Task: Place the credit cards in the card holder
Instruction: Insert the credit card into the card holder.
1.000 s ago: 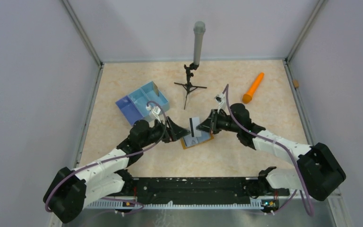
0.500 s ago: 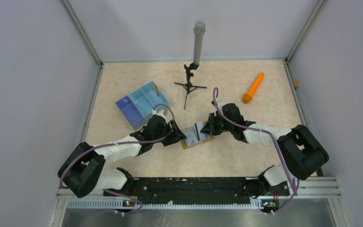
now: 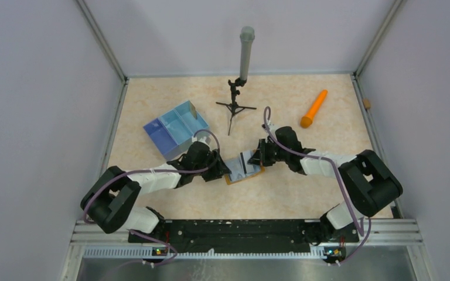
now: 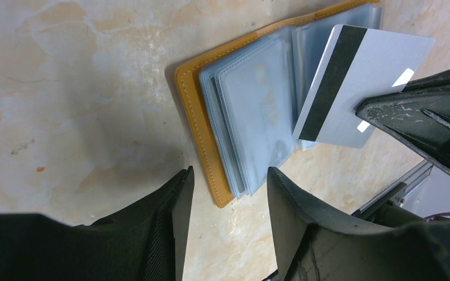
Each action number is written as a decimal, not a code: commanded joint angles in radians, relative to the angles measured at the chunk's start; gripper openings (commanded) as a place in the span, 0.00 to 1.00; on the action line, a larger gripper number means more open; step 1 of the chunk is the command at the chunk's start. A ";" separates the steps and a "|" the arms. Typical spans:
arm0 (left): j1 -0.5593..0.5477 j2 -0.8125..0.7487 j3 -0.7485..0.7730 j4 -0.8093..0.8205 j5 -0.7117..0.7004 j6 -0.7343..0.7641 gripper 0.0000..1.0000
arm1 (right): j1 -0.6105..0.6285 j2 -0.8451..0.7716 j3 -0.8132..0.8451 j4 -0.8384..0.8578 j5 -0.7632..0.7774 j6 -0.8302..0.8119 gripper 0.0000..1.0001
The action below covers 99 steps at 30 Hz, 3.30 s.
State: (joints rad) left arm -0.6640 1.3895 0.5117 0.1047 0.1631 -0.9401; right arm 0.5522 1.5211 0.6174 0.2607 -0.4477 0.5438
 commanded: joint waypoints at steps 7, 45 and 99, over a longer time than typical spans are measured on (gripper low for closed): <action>-0.005 0.057 0.023 0.010 -0.011 0.023 0.51 | -0.021 0.065 0.032 0.013 -0.021 0.043 0.00; -0.005 0.101 0.016 -0.011 -0.024 0.020 0.34 | -0.023 0.066 0.019 -0.223 0.075 0.176 0.00; -0.005 0.122 0.010 0.089 0.029 0.044 0.27 | 0.196 0.190 0.350 -0.519 0.335 -0.017 0.41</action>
State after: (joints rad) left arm -0.6632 1.4841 0.5327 0.1894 0.1974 -0.9138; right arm 0.7052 1.6966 0.9264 -0.1913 -0.1993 0.5869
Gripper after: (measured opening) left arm 0.277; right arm 0.386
